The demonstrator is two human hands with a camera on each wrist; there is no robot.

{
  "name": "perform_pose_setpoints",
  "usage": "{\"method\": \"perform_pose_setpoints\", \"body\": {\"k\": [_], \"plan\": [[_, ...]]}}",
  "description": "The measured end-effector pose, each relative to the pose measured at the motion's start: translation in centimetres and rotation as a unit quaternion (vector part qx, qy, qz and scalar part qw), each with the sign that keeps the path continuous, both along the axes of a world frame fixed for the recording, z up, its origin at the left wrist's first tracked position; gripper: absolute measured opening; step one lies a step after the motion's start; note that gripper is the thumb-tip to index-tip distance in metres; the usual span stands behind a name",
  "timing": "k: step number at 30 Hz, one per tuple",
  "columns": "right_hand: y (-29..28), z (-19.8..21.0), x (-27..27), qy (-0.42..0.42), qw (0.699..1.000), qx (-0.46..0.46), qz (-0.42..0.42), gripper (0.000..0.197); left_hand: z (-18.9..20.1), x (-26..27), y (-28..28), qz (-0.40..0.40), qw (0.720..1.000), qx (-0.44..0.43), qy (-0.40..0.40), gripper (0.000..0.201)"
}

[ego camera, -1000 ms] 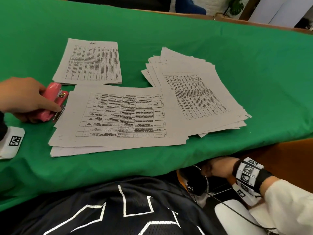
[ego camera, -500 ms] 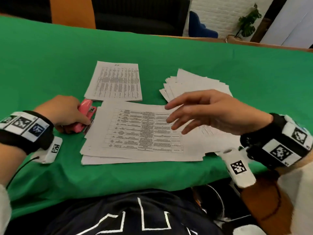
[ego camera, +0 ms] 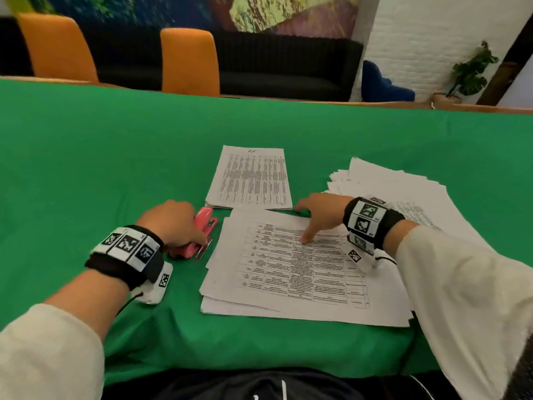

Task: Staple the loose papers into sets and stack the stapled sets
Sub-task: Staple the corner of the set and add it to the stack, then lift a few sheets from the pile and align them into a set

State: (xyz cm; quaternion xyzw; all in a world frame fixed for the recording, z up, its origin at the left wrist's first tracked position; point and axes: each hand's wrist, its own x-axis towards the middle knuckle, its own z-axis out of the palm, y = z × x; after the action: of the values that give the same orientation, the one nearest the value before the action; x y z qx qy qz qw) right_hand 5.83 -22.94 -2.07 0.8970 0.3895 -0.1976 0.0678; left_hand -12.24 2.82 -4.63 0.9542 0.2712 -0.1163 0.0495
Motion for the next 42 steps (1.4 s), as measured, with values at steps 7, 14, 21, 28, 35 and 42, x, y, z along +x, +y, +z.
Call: {"method": "perform_pose_setpoints", "body": {"k": [7, 14, 21, 28, 35, 42], "plan": [[-0.5, -0.7, 0.3, 0.032, 0.999, -0.001, -0.042, 0.073, 1.2, -1.5, 3.0, 0.070, 0.997, -0.012, 0.006, 0.050], [-2.2, -0.4, 0.3, 0.096, 0.990, 0.070, -0.080, 0.049, 3.4, -2.3, 2.0, 0.016, 0.989, -0.017, -0.148, 0.061], [-8.3, 4.2, -2.1, 0.242, 0.921, 0.287, -0.104, 0.016, 4.0, -3.5, 0.3, -0.029, 0.933, -0.299, -0.198, 0.077], [-10.4, 4.6, -4.0, 0.320, 0.704, 0.614, -0.157, 0.025, 3.3, -1.8, -3.2, -0.011, 0.650, -0.632, -0.421, 0.054], [-8.7, 4.2, -4.9, 0.313, 0.635, 0.688, -0.156, 0.039, 6.5, 1.4, -6.3, 0.012, 0.598, -0.511, -0.618, 0.005], [-7.0, 5.8, -4.6, 0.351, 0.577, 0.720, -0.163, 0.039, 9.8, 2.2, -8.7, -0.034, 0.599, -0.434, -0.672, 0.034]]}}
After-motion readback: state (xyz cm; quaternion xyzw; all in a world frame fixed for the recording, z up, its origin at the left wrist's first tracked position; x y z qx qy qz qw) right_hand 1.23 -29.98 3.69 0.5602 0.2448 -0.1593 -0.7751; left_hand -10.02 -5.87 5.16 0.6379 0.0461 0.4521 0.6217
